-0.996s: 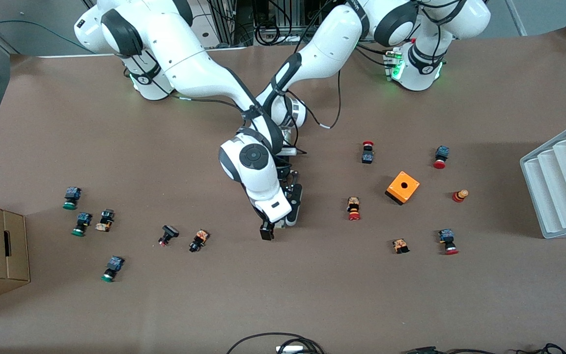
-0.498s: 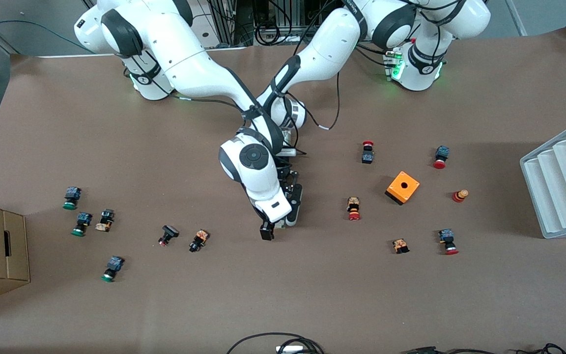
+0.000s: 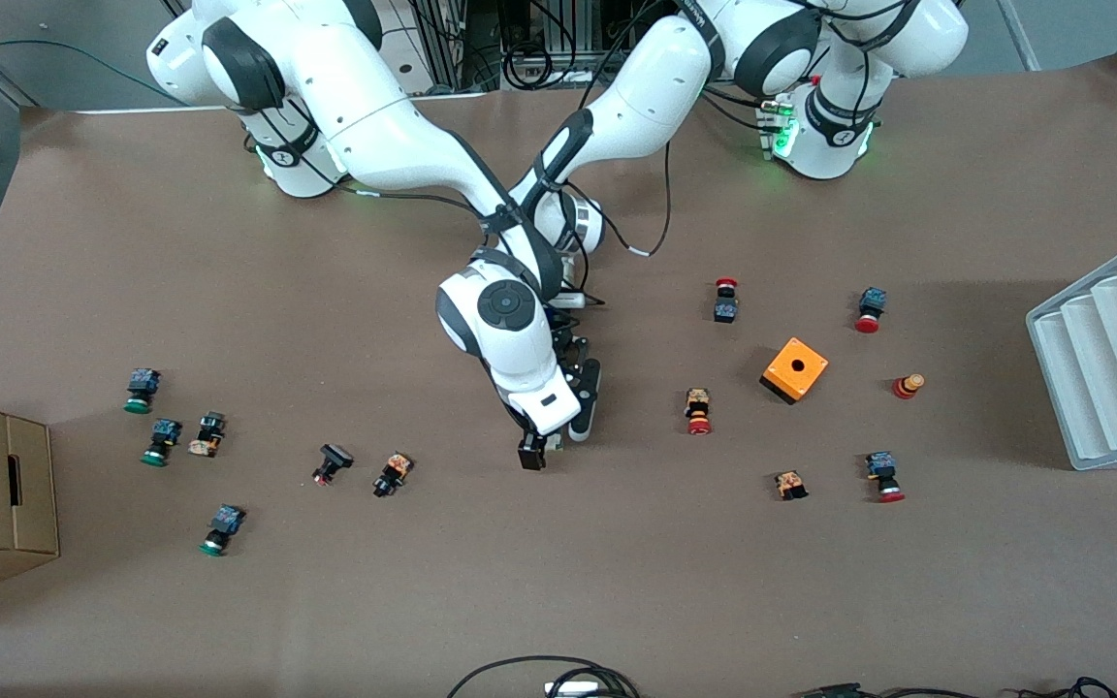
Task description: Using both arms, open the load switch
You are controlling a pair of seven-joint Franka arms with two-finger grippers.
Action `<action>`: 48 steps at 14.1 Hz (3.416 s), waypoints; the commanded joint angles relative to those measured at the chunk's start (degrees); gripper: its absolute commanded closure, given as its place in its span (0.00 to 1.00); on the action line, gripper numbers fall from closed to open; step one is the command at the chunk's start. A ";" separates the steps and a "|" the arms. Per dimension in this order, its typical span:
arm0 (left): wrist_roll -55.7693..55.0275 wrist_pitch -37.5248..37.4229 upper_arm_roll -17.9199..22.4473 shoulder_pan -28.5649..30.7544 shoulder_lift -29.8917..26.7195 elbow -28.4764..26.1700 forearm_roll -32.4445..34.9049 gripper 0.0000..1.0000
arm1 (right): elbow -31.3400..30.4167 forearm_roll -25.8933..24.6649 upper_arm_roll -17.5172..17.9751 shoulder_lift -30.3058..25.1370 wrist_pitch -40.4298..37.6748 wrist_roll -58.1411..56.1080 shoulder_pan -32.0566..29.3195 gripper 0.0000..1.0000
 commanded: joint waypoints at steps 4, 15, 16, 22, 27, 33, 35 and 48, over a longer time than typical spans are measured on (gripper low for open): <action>-0.79 -0.39 -0.69 -0.33 -0.31 0.21 -2.21 0.47 | 0.63 0.10 -0.38 0.58 -0.53 0.41 0.34 0.09; -1.06 -0.39 -0.69 -0.24 -0.14 0.13 -2.21 0.47 | 0.63 0.10 -0.20 1.29 0.00 1.82 0.69 0.18; -1.14 -0.39 -0.69 -0.24 -0.14 0.13 -2.21 0.47 | 0.63 0.01 -0.20 1.37 0.09 2.43 0.87 0.22; -1.06 -0.39 -0.69 -0.24 -0.14 0.04 -2.21 0.47 | 0.63 -0.61 -0.20 1.55 0.18 3.05 1.13 0.26; -1.06 -0.39 -0.69 -0.24 -0.14 0.04 -2.21 0.47 | 0.63 -0.78 -0.20 1.55 0.18 2.61 1.13 0.30; -1.15 -0.39 -0.69 -0.24 -0.14 0.04 -2.21 0.47 | 0.72 -3.33 -0.20 1.46 0.09 2.43 1.13 0.29; -1.15 -0.39 -0.69 -0.24 -0.14 -0.05 -2.21 0.47 | 0.63 -3.77 -0.20 1.55 0.09 2.52 1.13 0.30; -1.06 -0.39 -0.69 -0.15 -0.31 0.04 -2.21 0.48 | 0.72 -4.39 -0.12 1.11 -0.35 2.52 1.13 0.39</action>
